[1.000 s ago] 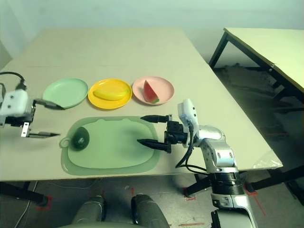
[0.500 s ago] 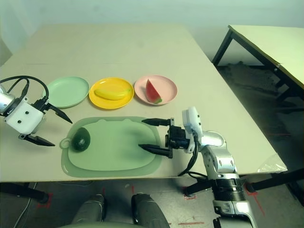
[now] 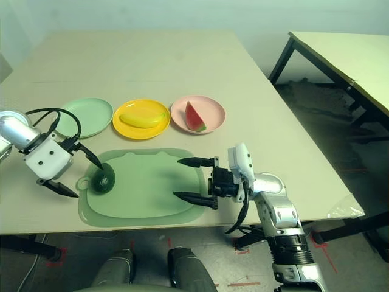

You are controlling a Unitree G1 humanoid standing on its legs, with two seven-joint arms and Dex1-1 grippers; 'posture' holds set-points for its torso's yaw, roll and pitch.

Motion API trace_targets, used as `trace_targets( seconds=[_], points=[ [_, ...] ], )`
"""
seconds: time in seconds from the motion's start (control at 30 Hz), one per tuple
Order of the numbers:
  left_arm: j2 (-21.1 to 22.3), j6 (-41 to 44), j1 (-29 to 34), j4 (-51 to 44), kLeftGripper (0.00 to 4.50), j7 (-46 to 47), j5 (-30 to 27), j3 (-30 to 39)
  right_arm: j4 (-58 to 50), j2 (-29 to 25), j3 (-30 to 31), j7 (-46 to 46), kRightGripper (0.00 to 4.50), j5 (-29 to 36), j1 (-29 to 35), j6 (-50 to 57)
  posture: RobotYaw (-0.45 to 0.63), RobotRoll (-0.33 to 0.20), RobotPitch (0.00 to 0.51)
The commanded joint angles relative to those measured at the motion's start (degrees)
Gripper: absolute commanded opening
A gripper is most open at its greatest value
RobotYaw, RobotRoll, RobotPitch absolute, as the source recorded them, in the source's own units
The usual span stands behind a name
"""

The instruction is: Place the fruits into color-matched plates.

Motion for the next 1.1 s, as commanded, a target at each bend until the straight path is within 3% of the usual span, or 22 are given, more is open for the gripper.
trace_targets(
  seconds=[0.03,0.57,1.1],
  points=[
    [-1.15,-2.24,-1.68,1.98,4.5,-0.52,1.43,-2.26,-0.34,-0.81,1.03,-0.38,4.44,-0.61,0.17,-0.69,-0.03,0.0,0.101],
    [-5.51,-8.5,-4.73,9.03,4.5,-0.52,5.4,-6.75,-1.32,-2.06,2.15,-0.53,4.44,-0.37,0.58,-0.83,-0.05,0.0,0.102],
    [-9.51,-10.99,-4.03,13.55,4.5,-0.52,8.18,-5.48,-3.49,-2.22,3.28,-1.77,4.44,0.17,2.12,-0.07,-0.05,0.0,0.1]
  ],
)
